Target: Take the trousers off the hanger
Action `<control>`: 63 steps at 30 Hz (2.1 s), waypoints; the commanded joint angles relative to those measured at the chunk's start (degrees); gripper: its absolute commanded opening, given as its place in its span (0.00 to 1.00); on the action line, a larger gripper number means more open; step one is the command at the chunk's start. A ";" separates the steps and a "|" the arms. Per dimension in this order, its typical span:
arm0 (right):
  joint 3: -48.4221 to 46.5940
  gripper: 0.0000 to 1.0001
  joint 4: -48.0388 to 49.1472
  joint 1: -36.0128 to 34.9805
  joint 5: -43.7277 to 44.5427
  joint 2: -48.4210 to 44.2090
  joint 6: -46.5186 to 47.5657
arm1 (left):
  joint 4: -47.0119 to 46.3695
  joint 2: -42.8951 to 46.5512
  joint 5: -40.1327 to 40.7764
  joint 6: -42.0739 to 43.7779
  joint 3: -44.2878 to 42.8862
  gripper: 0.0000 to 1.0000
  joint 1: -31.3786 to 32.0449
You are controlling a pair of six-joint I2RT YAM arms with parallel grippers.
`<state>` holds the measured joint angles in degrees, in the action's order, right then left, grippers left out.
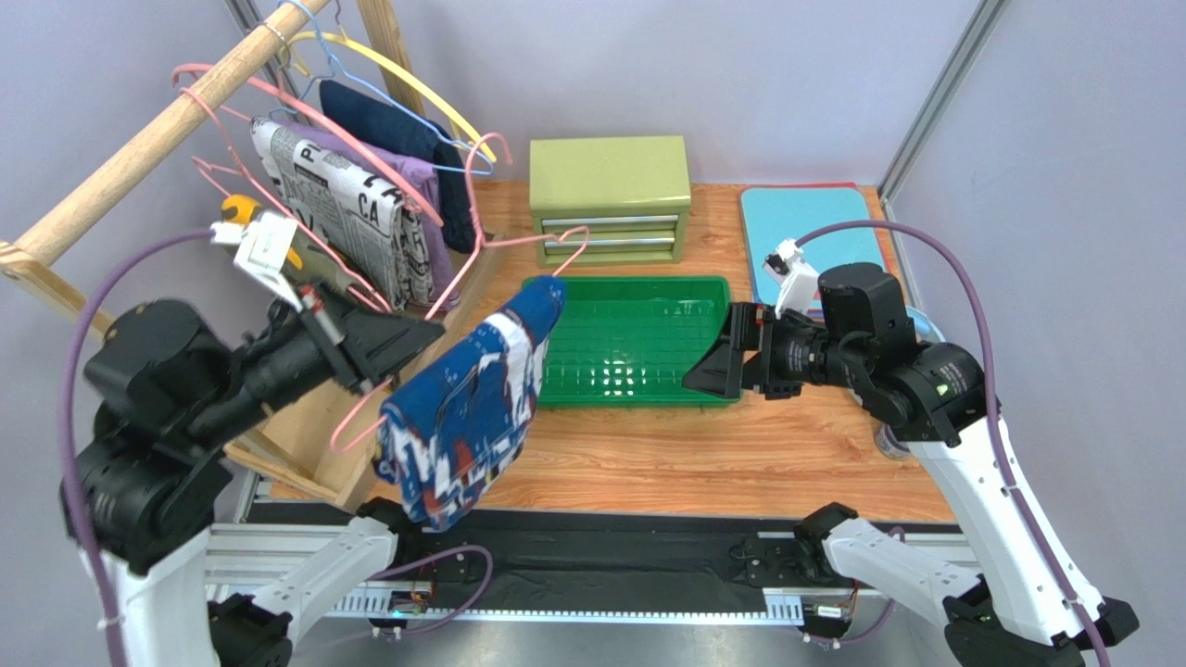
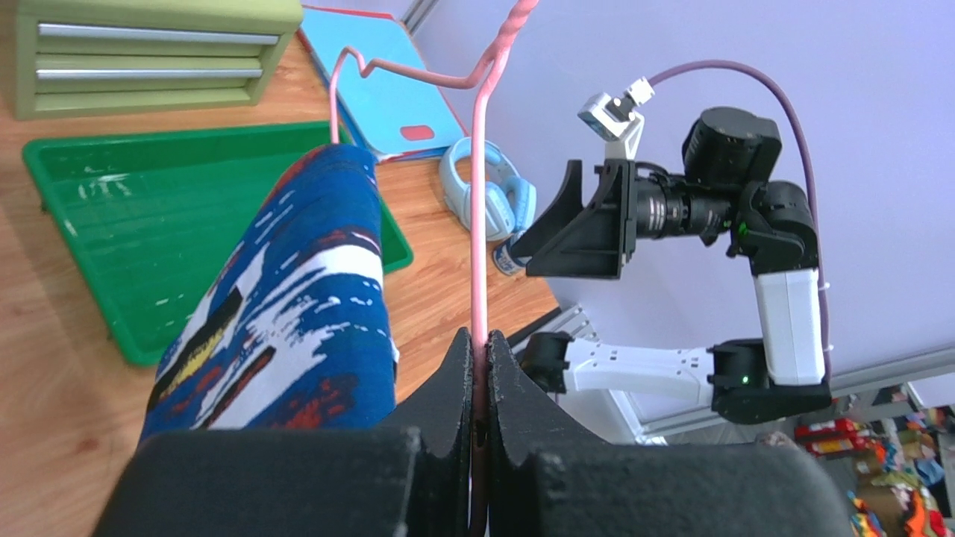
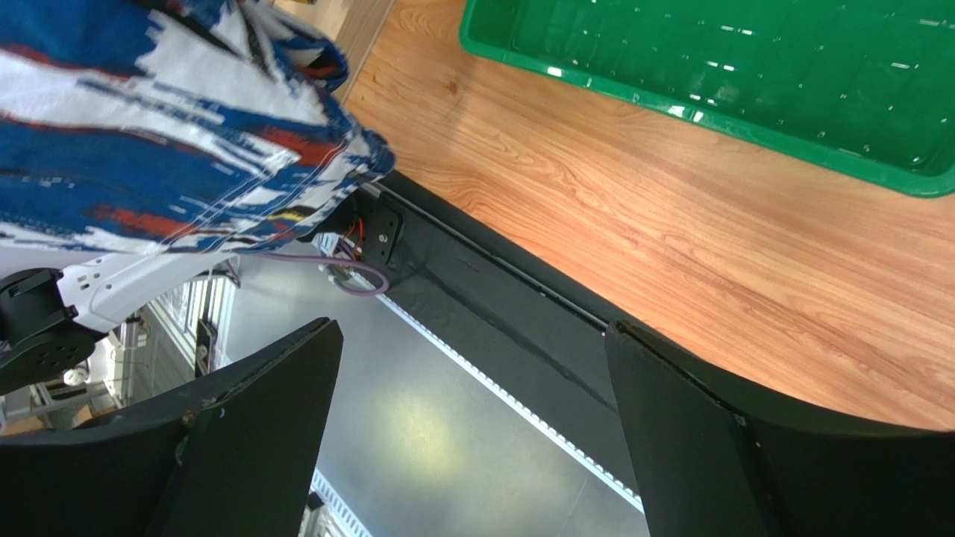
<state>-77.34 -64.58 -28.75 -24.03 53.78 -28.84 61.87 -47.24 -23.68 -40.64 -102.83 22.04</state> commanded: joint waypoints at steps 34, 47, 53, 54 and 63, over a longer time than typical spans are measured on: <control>-30.41 0.86 23.32 -39.89 61.37 30.67 11.86 | -23.89 -25.62 14.19 -11.48 -18.20 0.00 0.55; -31.19 0.84 35.75 -43.84 65.16 37.01 13.02 | -29.61 -18.86 16.30 -12.79 -10.82 0.00 0.72; -38.13 0.82 33.55 -43.84 65.69 42.36 13.20 | -29.35 -18.93 16.48 -14.38 -12.39 0.00 0.90; -39.02 0.82 32.85 -43.84 66.21 43.16 13.37 | -29.26 -19.02 16.47 -14.29 -13.27 0.00 0.81; -38.51 0.72 32.40 -43.67 72.54 44.49 13.81 | -29.08 -18.41 16.12 -14.03 -13.89 0.00 0.90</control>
<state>-116.38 -33.91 -72.36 43.51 99.79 -15.53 45.36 -67.72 -7.20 -54.00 -112.77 22.55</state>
